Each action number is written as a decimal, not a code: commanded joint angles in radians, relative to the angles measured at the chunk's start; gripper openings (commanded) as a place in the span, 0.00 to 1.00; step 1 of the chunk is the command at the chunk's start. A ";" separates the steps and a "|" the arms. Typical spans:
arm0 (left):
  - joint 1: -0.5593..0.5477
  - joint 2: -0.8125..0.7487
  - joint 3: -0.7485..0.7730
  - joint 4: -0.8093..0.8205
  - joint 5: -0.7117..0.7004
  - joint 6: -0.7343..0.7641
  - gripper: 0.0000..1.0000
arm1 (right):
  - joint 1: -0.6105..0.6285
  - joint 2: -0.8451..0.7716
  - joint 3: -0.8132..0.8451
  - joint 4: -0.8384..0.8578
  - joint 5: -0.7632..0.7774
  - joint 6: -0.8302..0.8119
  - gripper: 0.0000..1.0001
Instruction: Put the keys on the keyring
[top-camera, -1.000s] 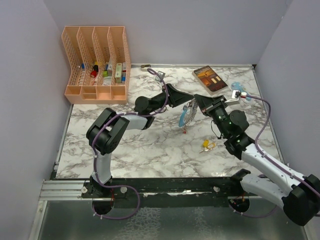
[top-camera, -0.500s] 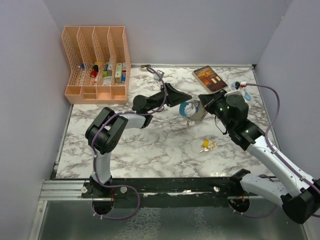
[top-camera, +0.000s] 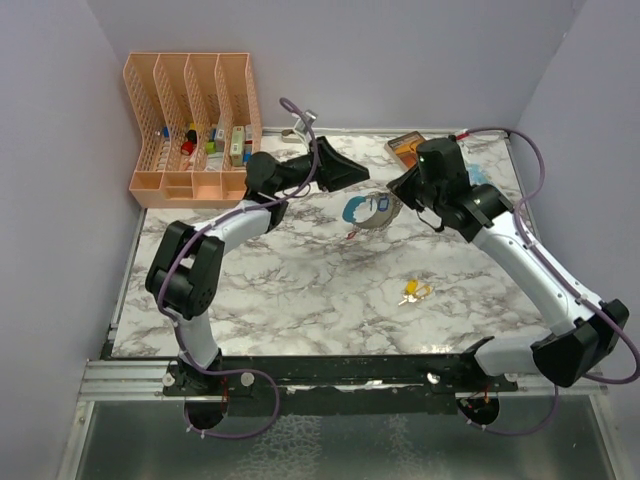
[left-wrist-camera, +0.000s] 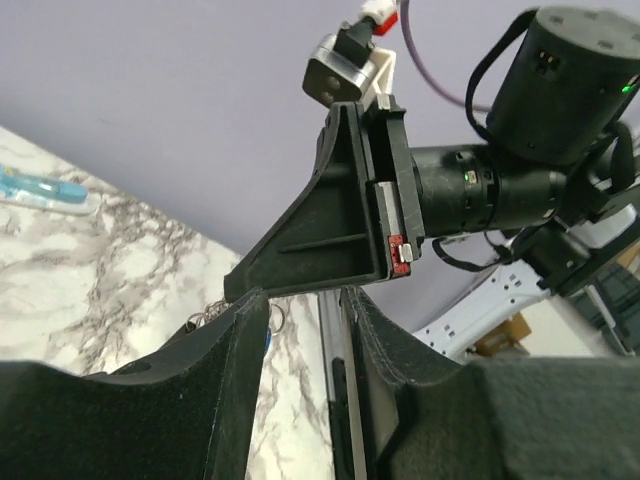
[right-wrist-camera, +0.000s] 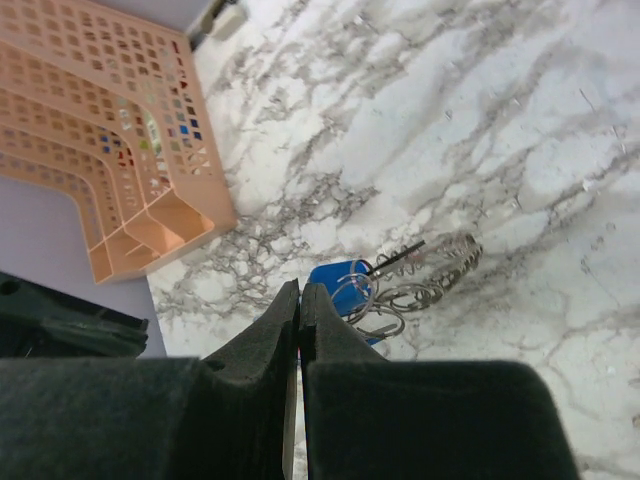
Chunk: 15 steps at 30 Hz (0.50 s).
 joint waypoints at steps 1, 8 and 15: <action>0.000 -0.043 0.092 -0.314 0.113 0.236 0.38 | 0.002 0.076 0.132 -0.186 0.036 0.166 0.01; -0.002 -0.044 0.451 -1.323 0.033 1.129 0.40 | 0.001 0.164 0.260 -0.308 0.053 0.334 0.01; 0.017 -0.072 0.525 -1.519 -0.081 1.419 0.40 | 0.002 0.184 0.279 -0.420 0.111 0.536 0.01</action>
